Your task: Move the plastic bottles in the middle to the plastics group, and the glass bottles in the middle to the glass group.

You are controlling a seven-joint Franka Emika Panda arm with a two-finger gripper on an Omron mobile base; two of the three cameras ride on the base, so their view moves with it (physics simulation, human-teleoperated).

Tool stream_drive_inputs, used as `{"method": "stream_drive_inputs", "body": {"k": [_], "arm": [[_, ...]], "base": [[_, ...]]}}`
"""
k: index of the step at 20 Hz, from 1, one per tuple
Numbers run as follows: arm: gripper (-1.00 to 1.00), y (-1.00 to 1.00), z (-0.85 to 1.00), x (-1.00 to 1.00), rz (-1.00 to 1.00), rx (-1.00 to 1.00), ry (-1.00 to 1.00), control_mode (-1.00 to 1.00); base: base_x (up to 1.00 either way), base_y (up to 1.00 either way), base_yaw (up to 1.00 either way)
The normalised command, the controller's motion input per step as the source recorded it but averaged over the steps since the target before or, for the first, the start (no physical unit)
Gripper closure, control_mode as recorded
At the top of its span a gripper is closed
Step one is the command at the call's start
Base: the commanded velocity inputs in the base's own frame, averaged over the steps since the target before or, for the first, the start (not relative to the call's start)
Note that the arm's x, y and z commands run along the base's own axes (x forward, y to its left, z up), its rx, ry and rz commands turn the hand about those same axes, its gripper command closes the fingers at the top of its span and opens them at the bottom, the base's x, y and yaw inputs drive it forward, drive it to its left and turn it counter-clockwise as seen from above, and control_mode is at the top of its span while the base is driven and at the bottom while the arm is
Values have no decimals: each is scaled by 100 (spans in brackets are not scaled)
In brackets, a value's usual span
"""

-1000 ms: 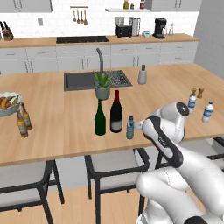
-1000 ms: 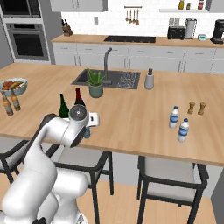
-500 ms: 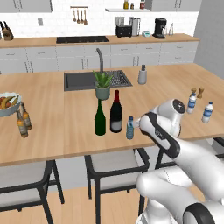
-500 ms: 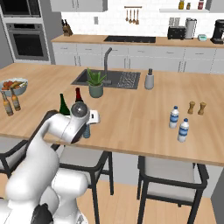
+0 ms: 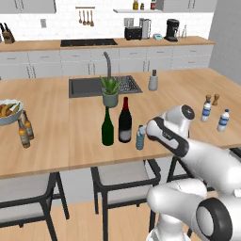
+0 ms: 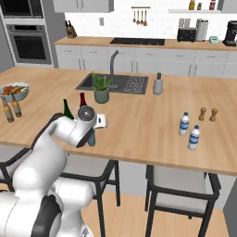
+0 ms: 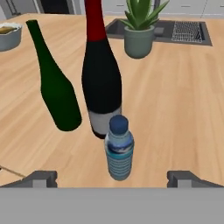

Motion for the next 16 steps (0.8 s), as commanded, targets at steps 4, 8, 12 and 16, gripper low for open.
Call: {"method": "stream_drive_inputs", "body": {"k": [4, 8, 12, 16], "arm": [[-100, -2, -19, 44, 0, 0, 0, -100], [-100, 0, -26, 45, 0, 0, 0, -100], [-100, 1, -24, 19, 0, 0, 0, -100], [-100, 8, -23, 6, 0, 0, 0, -100]], "base": [[0, 0, 0], [0, 0, 0], [0, 0, 0], [0, 0, 0]]}}
